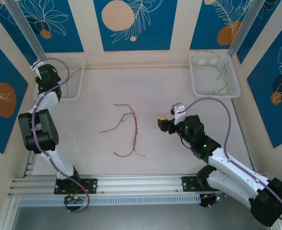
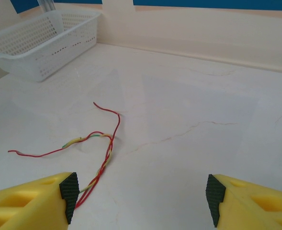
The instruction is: Untangle the cables
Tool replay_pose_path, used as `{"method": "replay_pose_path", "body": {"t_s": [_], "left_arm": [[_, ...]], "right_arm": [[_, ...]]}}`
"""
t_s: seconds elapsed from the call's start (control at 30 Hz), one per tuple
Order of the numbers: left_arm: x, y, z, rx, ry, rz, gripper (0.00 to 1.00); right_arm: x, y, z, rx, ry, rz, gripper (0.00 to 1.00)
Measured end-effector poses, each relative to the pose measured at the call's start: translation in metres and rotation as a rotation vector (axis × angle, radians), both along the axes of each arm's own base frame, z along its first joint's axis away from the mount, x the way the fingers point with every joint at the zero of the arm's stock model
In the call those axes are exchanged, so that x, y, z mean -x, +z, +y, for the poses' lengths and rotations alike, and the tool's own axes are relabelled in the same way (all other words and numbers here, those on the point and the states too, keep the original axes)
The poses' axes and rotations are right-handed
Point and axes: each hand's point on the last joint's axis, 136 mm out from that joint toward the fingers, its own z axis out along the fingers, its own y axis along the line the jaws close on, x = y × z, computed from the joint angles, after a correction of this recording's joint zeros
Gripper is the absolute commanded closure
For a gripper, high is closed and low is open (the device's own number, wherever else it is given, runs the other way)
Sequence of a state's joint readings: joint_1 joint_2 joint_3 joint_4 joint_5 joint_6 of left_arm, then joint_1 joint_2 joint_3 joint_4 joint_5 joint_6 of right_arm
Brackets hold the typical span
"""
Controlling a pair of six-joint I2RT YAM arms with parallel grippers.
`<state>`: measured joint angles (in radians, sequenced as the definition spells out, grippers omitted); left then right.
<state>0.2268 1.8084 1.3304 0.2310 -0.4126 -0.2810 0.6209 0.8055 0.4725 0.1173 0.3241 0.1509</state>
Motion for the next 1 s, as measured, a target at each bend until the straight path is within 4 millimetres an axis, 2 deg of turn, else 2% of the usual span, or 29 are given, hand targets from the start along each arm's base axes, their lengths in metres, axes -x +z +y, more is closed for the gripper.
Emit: {"method": "replay_pose_path", "body": {"t_s": [0.03, 0.1, 0.27, 0.37, 0.4, 0.47, 0.5, 0.6, 0.63, 0.73, 0.83, 1.0], "left_arm": [[0.002, 0.001, 0.000, 0.005, 0.002, 0.022, 0.38], [0.004, 0.008, 0.000, 0.014, 0.012, 0.076, 0.35], [0.016, 0.065, -0.001, 0.008, 0.039, 0.115, 0.32], [0.040, 0.080, -0.021, 0.031, -0.001, 0.113, 0.29], [0.050, 0.083, -0.035, 0.042, -0.034, 0.111, 0.29], [0.067, 0.090, -0.074, 0.049, -0.125, 0.100, 0.29], [0.075, 0.095, -0.101, 0.045, -0.187, 0.090, 0.29], [0.104, 0.105, -0.199, 0.048, -0.459, 0.045, 0.26], [0.118, 0.102, -0.234, 0.053, -0.568, 0.039, 0.26], [0.148, 0.075, -0.287, 0.076, -0.768, 0.089, 0.25], [0.165, 0.029, -0.318, 0.095, -0.889, 0.207, 0.25], [0.195, -0.050, -0.355, 0.119, -1.053, 0.407, 0.26]], "right_arm": [[0.001, -0.001, 0.000, 0.002, 0.002, 0.003, 0.27], [0.001, 0.000, 0.000, 0.000, 0.003, 0.002, 0.27], [0.001, 0.006, 0.002, -0.008, 0.010, -0.003, 0.25], [-0.005, 0.011, 0.010, -0.009, 0.024, 0.022, 0.24], [-0.009, 0.011, 0.015, -0.004, 0.036, 0.041, 0.24], [-0.017, 0.009, 0.029, 0.005, 0.066, 0.091, 0.24], [-0.021, 0.007, 0.036, 0.007, 0.082, 0.121, 0.24], [-0.036, -0.009, 0.056, 0.002, 0.106, 0.241, 0.25], [-0.041, -0.016, 0.061, -0.005, 0.112, 0.291, 0.26], [-0.053, -0.041, 0.073, -0.025, 0.116, 0.411, 0.26], [-0.059, -0.068, 0.080, -0.040, 0.104, 0.535, 0.28], [-0.078, -0.102, 0.091, -0.095, 0.070, 0.724, 0.30]]}}
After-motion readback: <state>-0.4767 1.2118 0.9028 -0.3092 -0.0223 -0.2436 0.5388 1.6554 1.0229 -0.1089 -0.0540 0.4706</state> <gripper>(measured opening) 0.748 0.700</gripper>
